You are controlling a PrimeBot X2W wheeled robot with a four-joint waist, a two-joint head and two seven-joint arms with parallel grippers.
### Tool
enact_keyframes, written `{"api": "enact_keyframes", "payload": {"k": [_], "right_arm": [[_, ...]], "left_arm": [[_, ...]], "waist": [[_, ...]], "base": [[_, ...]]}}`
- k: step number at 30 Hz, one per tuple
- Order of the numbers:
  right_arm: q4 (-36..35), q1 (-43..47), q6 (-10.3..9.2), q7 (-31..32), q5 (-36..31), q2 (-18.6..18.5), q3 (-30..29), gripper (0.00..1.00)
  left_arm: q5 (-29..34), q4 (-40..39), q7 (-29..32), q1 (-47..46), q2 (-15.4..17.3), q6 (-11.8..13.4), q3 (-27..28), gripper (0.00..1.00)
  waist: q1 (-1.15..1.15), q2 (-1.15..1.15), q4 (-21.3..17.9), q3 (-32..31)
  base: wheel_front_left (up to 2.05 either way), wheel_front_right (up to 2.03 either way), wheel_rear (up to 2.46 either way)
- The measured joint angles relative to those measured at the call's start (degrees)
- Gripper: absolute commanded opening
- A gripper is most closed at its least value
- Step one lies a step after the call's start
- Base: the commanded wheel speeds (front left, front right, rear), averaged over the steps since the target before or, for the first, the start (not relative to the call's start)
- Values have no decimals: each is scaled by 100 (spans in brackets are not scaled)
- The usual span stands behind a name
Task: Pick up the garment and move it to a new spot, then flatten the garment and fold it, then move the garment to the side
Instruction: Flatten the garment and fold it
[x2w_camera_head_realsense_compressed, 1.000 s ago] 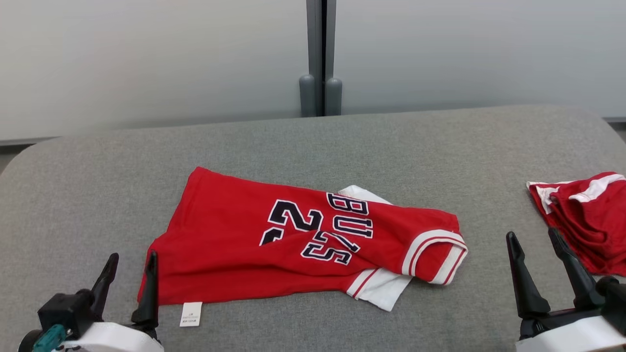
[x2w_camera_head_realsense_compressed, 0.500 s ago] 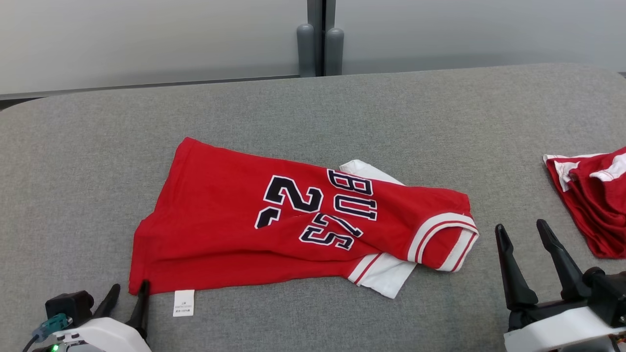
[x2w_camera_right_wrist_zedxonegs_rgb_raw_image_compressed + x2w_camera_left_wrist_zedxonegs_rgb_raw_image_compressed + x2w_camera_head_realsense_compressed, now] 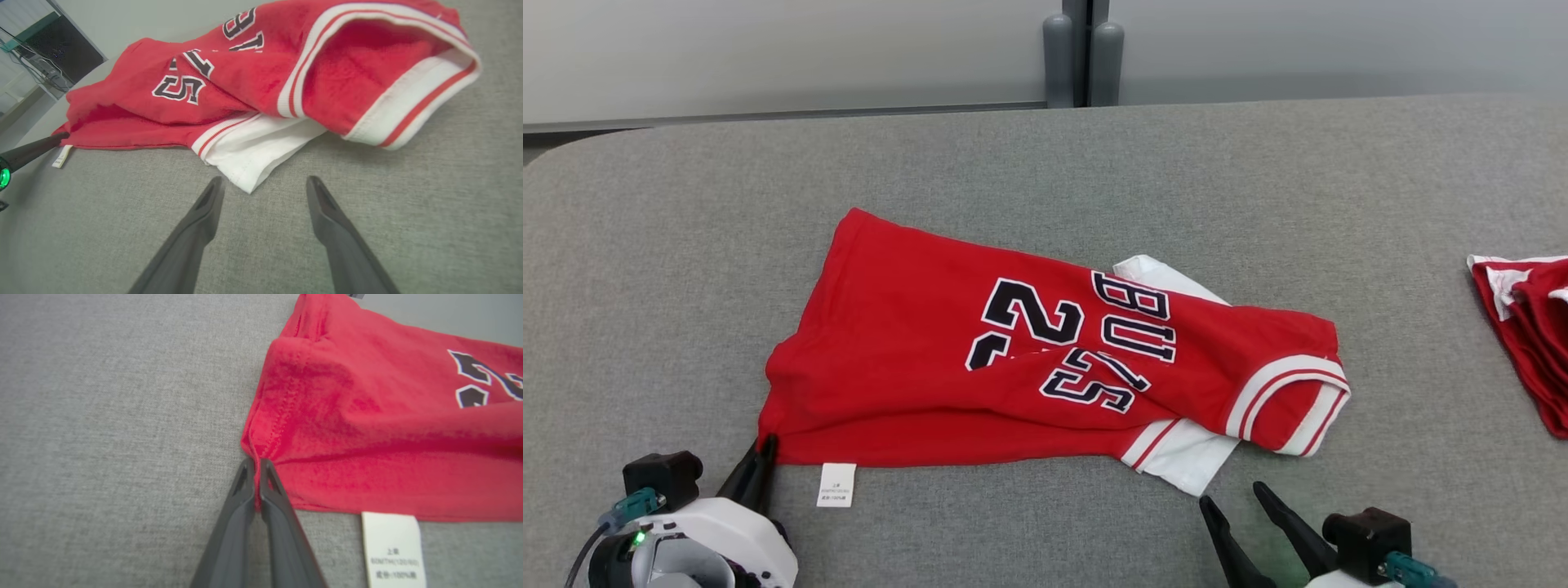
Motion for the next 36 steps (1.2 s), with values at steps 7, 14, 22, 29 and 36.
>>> {"api": "enact_keyframes", "payload": {"k": [7, 14, 22, 29, 36], "right_arm": [[851, -555, -1, -335, 190, 145, 30, 100], [1265, -894, -1, -492, 336, 178, 320, 0], [1296, -1087, 0, -916, 346, 77, 255, 0], [314, -982, 1, -1177, 31, -237, -234, 0], [-1101, -1032, 1, -1123, -409, -588, -901, 0]], "left_arm": [[-9, 84, -169, -191, -3, -52, -37, 0], [-48, 93, -274, -216, -4, -59, -41, 0], [-41, -159, -344, -198, 4, -48, 55, 0], [212, -1614, -372, -60, 111, 183, 328, 0], [482, -3574, -246, 73, 261, 582, 372, 0]], "waist": [[0, 0, 110, 194], [0, 0, 139, 233], [0, 0, 165, 150], [0, 0, 165, -94], [0, 0, 109, -432]], "base": [[0, 0, 0], [0, 0, 0], [0, 0, 0], [0, 0, 0], [0, 0, 0]]}}
